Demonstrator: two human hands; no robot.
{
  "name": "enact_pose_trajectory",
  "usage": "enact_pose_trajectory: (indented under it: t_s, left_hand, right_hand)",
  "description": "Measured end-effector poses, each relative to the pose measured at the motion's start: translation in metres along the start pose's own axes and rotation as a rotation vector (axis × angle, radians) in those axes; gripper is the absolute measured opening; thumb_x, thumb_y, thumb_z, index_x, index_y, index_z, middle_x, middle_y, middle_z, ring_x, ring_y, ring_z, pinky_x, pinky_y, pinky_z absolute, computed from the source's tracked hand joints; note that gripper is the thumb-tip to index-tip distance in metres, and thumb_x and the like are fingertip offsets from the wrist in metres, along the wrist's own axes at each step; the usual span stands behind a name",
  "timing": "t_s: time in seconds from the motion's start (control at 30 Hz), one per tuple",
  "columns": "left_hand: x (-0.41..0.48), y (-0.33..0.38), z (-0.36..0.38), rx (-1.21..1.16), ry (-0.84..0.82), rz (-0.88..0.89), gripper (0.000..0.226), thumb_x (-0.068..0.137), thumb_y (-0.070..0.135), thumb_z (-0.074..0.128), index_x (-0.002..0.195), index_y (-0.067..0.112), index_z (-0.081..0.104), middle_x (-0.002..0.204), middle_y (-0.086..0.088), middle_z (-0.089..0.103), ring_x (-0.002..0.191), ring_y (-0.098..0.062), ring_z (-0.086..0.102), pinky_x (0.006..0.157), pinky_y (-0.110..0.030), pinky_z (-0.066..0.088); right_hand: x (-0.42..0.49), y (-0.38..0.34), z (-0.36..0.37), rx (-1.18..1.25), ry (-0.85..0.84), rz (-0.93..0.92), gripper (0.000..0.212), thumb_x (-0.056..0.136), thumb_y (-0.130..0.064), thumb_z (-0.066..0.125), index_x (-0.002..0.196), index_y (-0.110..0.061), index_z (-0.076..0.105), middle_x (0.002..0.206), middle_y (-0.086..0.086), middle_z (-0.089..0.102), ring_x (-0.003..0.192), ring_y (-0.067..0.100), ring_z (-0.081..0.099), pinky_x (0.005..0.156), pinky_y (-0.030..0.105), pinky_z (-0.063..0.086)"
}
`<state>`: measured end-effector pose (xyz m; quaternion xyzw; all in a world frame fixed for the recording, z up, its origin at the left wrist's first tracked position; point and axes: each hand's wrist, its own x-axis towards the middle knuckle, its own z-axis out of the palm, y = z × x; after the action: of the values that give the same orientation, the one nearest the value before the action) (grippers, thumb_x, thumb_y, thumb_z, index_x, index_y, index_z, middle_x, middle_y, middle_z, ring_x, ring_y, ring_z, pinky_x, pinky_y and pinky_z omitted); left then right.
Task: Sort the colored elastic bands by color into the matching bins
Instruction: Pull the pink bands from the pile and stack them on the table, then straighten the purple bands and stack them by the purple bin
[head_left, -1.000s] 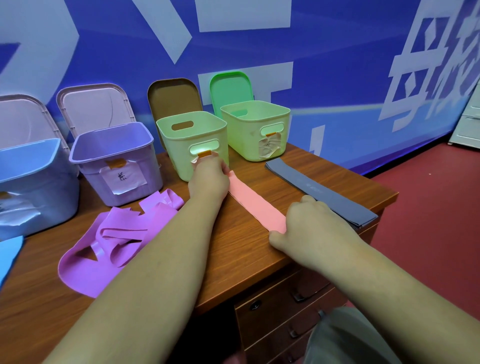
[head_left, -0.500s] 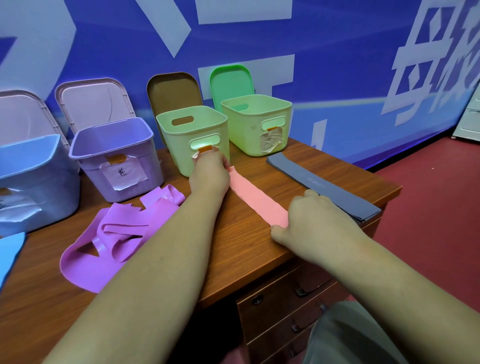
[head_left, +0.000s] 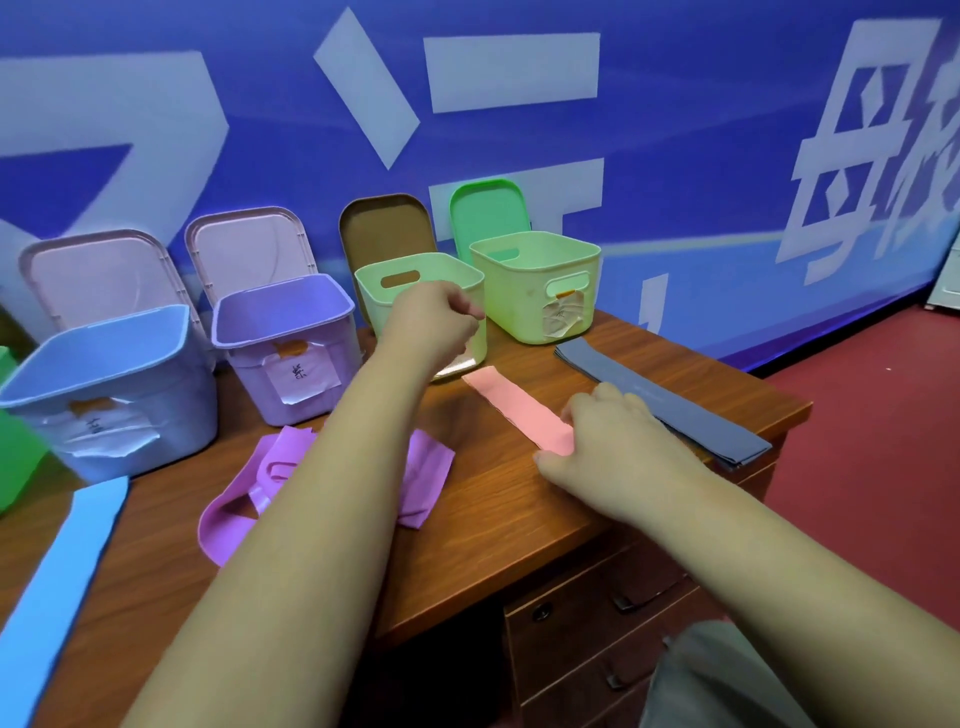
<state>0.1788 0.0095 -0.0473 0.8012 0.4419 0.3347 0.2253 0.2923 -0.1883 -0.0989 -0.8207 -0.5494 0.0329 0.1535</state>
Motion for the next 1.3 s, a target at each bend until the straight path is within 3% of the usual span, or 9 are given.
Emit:
enact_pose_trajectory:
  t_s: [0.17, 0.27, 0.47, 0.53, 0.63, 0.8, 0.97, 1.17, 1.3]
  left_hand:
    - [-0.038, -0.006, -0.055, 0.009, -0.080, 0.007, 0.010, 0.093, 0.015, 0.067, 0.091, 0.014, 0.077, 0.082, -0.007, 0.076, 0.058, -0.015, 0.066, 0.042, -0.023, 0.047]
    - [-0.060, -0.032, -0.083, 0.095, -0.096, -0.002, 0.011, 0.089, 0.018, 0.067, 0.085, 0.016, 0.077, 0.078, -0.002, 0.076, 0.060, -0.016, 0.068, 0.063, -0.034, 0.062]
    - [-0.100, -0.090, -0.114, 0.274, -0.145, -0.063, 0.009, 0.091, 0.033, 0.072, 0.097, 0.028, 0.076, 0.096, 0.013, 0.075, 0.090, -0.012, 0.070, 0.075, -0.027, 0.053]
    - [-0.116, -0.103, -0.112, 0.278, -0.255, -0.100, 0.032, 0.090, 0.049, 0.074, 0.115, 0.030, 0.070, 0.110, 0.013, 0.072, 0.097, -0.012, 0.068, 0.073, -0.025, 0.051]
    - [-0.134, -0.123, -0.097, 0.341, -0.337, -0.097, 0.071, 0.081, 0.064, 0.078, 0.138, 0.026, 0.060, 0.128, 0.008, 0.064, 0.111, -0.014, 0.062, 0.094, -0.033, 0.052]
    - [-0.137, -0.140, -0.088, 0.420, -0.053, 0.008, 0.024, 0.090, 0.029, 0.067, 0.114, 0.025, 0.070, 0.112, 0.000, 0.071, 0.107, -0.026, 0.064, 0.088, -0.041, 0.052]
    - [-0.136, -0.138, -0.104, 0.513, 0.327, -0.184, 0.051, 0.088, 0.017, 0.062, 0.138, 0.018, 0.055, 0.128, -0.010, 0.061, 0.119, -0.034, 0.054, 0.092, -0.045, 0.049]
    - [-0.141, -0.148, -0.098, 0.402, -0.015, -0.498, 0.066, 0.084, 0.049, 0.070, 0.135, 0.014, 0.047, 0.137, -0.015, 0.054, 0.128, -0.040, 0.049, 0.102, -0.046, 0.049]
    - [-0.142, -0.146, -0.104, 0.238, 0.110, -0.453, 0.044, 0.083, 0.021, 0.068, 0.126, 0.016, 0.058, 0.121, -0.009, 0.067, 0.108, -0.030, 0.064, 0.086, -0.037, 0.055]
  right_hand:
    - [0.010, -0.035, 0.003, 0.125, 0.042, -0.115, 0.050, 0.094, -0.052, 0.065, 0.135, -0.023, 0.063, 0.126, 0.001, 0.055, 0.122, 0.022, 0.055, 0.103, 0.041, 0.051]
    - [0.016, -0.059, 0.012, 0.187, 0.068, -0.207, 0.038, 0.093, -0.045, 0.066, 0.125, -0.024, 0.068, 0.120, 0.000, 0.059, 0.116, 0.020, 0.059, 0.101, 0.038, 0.050]
    - [0.032, -0.105, 0.039, 0.212, 0.043, -0.358, 0.030, 0.090, -0.036, 0.064, 0.117, -0.024, 0.070, 0.114, 0.000, 0.061, 0.105, 0.021, 0.061, 0.085, 0.033, 0.046]
    - [0.039, -0.116, 0.051, 0.230, 0.005, -0.380, 0.038, 0.089, -0.037, 0.065, 0.125, -0.024, 0.067, 0.119, 0.002, 0.060, 0.110, 0.024, 0.061, 0.093, 0.037, 0.049]
    - [0.047, -0.119, 0.074, 0.175, 0.002, -0.376, 0.045, 0.091, -0.042, 0.063, 0.134, -0.027, 0.063, 0.123, 0.003, 0.060, 0.114, 0.029, 0.057, 0.099, 0.043, 0.048]
    - [0.049, -0.114, 0.091, 0.218, 0.056, -0.331, 0.044, 0.095, -0.042, 0.060, 0.138, -0.032, 0.062, 0.128, -0.001, 0.061, 0.117, 0.028, 0.051, 0.104, 0.043, 0.044]
    - [0.045, -0.111, 0.095, 0.125, 0.035, -0.361, 0.058, 0.091, -0.058, 0.062, 0.144, -0.034, 0.056, 0.134, -0.004, 0.051, 0.125, 0.026, 0.043, 0.109, 0.042, 0.038]
    - [0.044, -0.112, 0.095, 0.117, 0.001, -0.321, 0.053, 0.091, -0.057, 0.060, 0.138, -0.033, 0.058, 0.130, -0.002, 0.053, 0.121, 0.027, 0.045, 0.103, 0.041, 0.038]
    - [0.044, -0.110, 0.092, 0.169, 0.021, -0.331, 0.031, 0.094, -0.040, 0.062, 0.123, -0.028, 0.062, 0.123, -0.001, 0.055, 0.113, 0.026, 0.047, 0.098, 0.040, 0.041]
